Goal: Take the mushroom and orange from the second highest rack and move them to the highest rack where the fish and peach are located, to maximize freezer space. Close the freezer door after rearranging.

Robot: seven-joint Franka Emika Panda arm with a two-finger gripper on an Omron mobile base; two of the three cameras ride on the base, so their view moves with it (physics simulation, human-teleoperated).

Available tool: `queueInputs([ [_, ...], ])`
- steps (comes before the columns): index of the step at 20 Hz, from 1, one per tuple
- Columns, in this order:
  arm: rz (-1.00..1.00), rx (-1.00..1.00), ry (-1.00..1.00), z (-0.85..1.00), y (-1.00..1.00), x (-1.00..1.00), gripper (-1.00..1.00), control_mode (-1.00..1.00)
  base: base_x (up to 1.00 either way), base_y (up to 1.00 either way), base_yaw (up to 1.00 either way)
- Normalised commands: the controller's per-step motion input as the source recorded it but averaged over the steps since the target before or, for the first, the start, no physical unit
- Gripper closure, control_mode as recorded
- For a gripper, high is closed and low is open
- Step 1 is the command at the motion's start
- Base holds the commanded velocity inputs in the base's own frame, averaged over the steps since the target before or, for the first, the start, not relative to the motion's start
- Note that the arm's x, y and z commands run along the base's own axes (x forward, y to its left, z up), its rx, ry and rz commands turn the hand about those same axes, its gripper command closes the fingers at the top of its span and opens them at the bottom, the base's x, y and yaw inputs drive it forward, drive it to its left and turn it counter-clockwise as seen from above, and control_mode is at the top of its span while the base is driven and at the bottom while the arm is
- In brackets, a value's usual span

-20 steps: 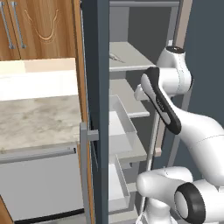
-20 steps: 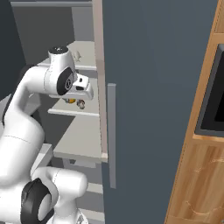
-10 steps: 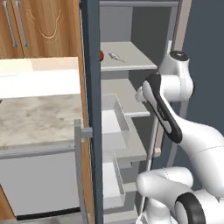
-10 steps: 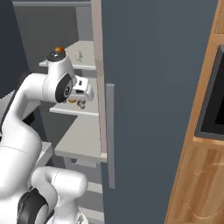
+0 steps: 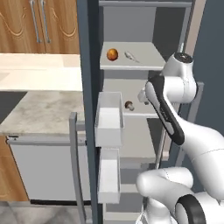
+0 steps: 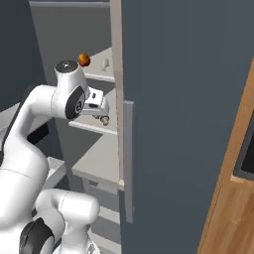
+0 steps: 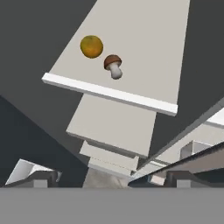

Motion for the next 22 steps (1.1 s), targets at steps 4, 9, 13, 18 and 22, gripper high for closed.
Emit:
queueInputs([
  [4,0.00,0.00,0.00,0.00,0.00,0.00,-1.00,1.00,0.52,-0.38,0.35],
  [9,0.00,0.00,0.00,0.00,0.00,0.00,-1.00,1.00,0.70,0.01,0.16],
  [13,0.00,0.00,0.00,0.00,0.00,0.00,-1.00,1.00,0.47,0.15,0.00],
  [18,0.00,0.00,0.00,0.00,0.00,0.00,-1.00,1.00,0.52,0.04,0.02],
  [22,0.00,0.00,0.00,0.00,0.00,0.00,-1.00,1.00,0.16,-0.12,0.16],
])
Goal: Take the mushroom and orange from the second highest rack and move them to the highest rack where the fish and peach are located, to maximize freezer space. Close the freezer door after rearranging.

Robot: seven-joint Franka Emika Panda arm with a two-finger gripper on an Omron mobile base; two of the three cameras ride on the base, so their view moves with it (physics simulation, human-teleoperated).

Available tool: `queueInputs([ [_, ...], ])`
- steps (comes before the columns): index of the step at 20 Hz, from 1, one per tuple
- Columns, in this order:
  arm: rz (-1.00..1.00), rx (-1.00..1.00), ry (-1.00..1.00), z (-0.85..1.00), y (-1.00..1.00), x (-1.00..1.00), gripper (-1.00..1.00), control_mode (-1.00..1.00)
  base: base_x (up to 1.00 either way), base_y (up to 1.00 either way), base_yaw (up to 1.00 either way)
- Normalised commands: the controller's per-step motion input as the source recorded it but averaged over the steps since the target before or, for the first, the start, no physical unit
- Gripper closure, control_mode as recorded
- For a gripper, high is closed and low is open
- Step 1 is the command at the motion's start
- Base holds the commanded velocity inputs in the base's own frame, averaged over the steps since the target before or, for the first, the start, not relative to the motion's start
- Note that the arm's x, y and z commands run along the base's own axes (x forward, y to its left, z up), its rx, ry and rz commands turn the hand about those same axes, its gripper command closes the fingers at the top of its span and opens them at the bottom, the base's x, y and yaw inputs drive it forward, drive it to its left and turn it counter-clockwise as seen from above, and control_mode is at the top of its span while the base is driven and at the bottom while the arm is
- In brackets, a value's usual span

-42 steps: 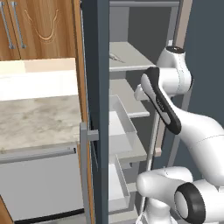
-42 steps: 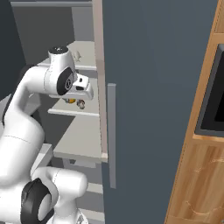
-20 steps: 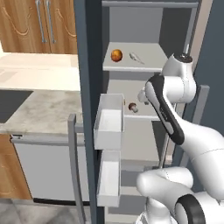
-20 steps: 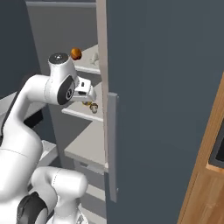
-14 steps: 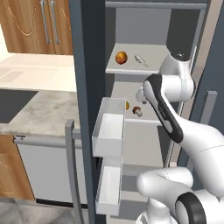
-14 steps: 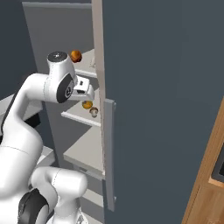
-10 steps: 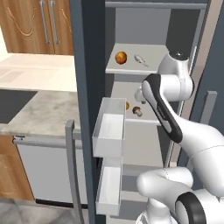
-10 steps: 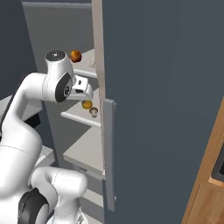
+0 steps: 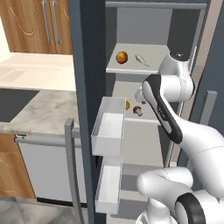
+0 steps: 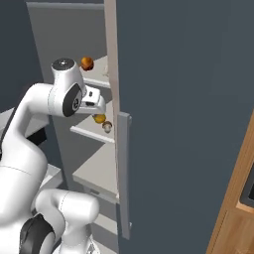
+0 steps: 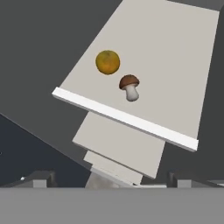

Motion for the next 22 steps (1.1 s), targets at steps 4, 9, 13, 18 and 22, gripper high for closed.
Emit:
queueInputs([
  [4,0.00,0.00,0.00,0.00,0.00,0.00,-1.00,1.00,0.61,0.67,-0.22],
  [9,0.00,0.00,0.00,0.00,0.00,0.00,-1.00,1.00,0.54,0.67,-0.27],
  [13,0.00,0.00,0.00,0.00,0.00,0.00,-1.00,1.00,0.40,0.31,-0.06],
  [18,0.01,0.00,0.00,-0.46,0.02,0.23,-1.00,-1.00,0.00,0.00,0.00],
  [22,0.09,0.00,0.00,-0.63,0.00,0.47,-1.00,-1.00,0.00,0.00,0.00],
])
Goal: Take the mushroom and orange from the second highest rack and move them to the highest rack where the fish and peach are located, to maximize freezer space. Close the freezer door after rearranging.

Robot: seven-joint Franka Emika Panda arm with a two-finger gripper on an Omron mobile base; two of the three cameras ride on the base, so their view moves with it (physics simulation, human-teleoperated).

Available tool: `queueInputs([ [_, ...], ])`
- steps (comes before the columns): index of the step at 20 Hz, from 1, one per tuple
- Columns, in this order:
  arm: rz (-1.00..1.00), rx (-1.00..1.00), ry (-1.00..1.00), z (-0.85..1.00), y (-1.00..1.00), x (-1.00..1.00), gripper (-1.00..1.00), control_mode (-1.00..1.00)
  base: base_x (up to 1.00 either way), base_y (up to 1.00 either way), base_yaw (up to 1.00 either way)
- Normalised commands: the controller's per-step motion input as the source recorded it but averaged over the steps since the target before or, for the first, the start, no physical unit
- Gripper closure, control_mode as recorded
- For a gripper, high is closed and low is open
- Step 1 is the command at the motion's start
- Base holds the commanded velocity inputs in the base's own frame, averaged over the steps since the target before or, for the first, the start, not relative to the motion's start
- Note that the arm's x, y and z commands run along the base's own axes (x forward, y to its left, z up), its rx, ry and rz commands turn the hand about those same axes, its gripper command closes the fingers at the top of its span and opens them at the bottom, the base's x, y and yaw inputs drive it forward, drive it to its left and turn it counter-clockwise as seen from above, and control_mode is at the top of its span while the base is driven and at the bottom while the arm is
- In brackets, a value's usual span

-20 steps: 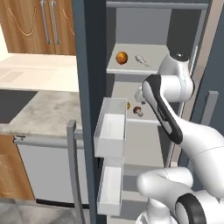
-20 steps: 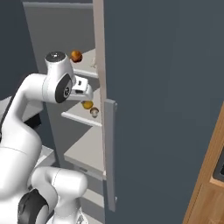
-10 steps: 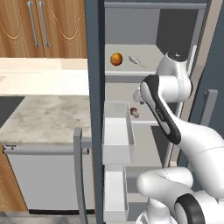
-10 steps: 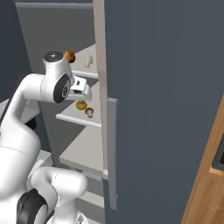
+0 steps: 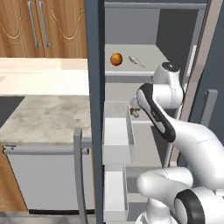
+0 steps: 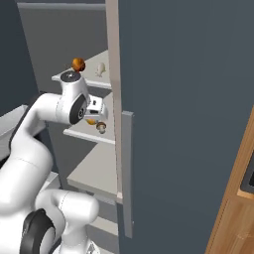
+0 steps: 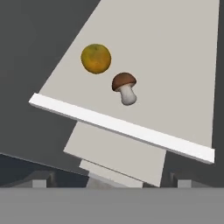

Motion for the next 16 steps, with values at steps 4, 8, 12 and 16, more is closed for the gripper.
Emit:
queueInputs([
  [4,0.10,0.00,0.00,-0.59,0.00,0.54,-1.00,-1.00,0.00,0.00,0.00],
  [8,0.00,-0.01,0.00,-0.55,0.01,0.51,-1.00,-1.00,0.00,0.00,0.00],
  [12,0.00,-0.01,0.02,-0.38,0.00,0.52,-1.00,-1.00,0.00,0.00,0.00],
  [16,0.00,0.00,0.01,-0.18,0.00,0.50,-1.00,-1.00,0.00,0.00,0.00],
])
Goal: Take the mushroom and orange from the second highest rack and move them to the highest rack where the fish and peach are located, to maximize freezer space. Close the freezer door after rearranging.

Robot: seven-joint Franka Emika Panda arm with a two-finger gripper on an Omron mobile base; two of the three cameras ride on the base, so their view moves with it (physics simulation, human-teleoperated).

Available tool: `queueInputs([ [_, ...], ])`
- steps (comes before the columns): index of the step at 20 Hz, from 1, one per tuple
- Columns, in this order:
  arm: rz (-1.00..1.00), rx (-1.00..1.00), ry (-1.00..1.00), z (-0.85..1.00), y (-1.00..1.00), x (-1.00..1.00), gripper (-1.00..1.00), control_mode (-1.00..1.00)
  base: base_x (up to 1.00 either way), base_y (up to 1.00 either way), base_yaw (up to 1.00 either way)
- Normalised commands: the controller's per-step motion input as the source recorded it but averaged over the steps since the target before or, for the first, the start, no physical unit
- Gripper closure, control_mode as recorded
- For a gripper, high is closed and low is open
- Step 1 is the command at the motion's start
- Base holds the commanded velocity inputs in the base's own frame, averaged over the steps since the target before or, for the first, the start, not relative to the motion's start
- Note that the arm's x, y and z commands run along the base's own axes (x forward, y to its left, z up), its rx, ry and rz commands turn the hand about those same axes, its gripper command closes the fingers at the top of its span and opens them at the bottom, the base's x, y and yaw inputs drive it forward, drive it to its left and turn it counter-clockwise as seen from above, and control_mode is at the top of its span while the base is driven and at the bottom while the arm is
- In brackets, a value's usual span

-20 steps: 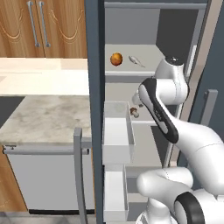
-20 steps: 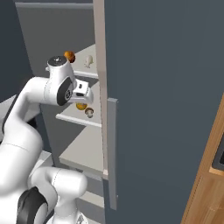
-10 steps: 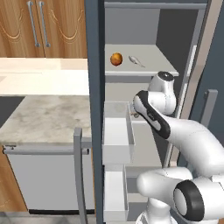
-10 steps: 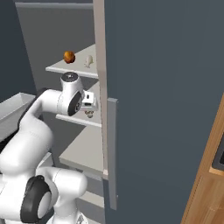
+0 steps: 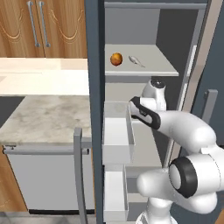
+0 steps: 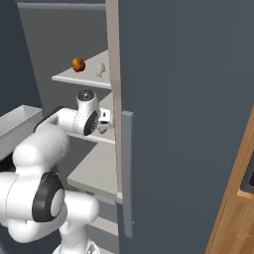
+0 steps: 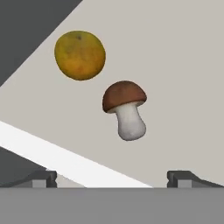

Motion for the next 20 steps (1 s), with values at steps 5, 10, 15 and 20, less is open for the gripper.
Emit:
queueInputs([
  [5,0.00,0.00,0.00,-0.10,0.00,0.40,-1.00,-1.00,0.00,0.00,0.00],
  [10,0.00,0.00,0.02,-0.19,0.00,0.28,-1.00,-1.00,0.00,0.00,0.00],
  [15,0.00,0.00,0.06,-0.26,0.00,0.24,-1.00,-1.00,0.00,0.00,0.00],
  [20,0.00,0.00,0.01,-0.21,0.00,0.30,-1.00,-1.00,0.00,0.00,0.00],
])
